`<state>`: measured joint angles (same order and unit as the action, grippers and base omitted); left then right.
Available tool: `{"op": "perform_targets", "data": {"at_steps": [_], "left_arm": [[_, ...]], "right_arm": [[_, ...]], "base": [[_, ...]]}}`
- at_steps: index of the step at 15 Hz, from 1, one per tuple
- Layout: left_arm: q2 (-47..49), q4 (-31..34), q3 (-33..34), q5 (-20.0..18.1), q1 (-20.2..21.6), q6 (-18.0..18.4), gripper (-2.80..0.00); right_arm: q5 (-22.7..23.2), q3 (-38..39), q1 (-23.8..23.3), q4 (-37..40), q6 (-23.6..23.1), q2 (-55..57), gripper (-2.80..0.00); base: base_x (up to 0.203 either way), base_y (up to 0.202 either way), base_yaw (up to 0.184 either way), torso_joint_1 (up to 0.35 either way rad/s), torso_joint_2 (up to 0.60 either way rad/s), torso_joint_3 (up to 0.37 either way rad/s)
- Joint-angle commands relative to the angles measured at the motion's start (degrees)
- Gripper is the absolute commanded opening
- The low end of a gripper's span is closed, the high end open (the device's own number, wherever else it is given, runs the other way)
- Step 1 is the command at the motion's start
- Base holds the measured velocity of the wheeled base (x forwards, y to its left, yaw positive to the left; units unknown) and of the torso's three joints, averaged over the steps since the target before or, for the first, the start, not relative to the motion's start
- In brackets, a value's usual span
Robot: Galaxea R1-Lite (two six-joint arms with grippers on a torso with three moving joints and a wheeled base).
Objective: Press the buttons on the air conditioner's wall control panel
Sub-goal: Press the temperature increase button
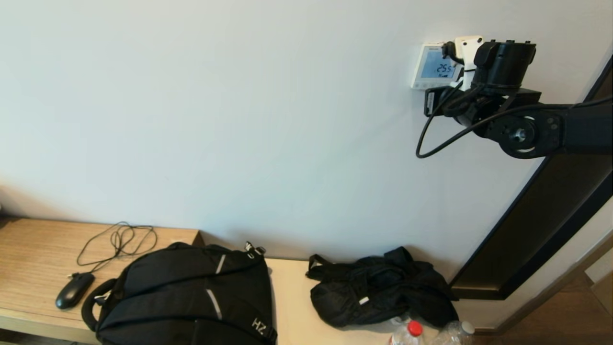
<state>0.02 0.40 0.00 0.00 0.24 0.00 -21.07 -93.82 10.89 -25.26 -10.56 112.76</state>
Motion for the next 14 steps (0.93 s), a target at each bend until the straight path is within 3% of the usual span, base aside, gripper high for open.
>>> {"op": "perform_targets", "data": {"at_steps": [1, 14], "left_arm": [[0.0, -0.1, 0.0, 0.0, 0.0, 0.0, -2.80], [0.0, -0.1, 0.0, 0.0, 0.0, 0.0, -2.80]], "right_arm": [[-0.1, -0.4, 0.1, -0.1, -0.1, 0.6, -2.80], [-0.2, 1.1, 0.5, 0.0, -0.2, -1.6, -2.80]], "base": [[0.000, 0.000, 0.000, 0.000, 0.00, 0.000], [0.000, 0.000, 0.000, 0.000, 0.00, 0.000]]}}
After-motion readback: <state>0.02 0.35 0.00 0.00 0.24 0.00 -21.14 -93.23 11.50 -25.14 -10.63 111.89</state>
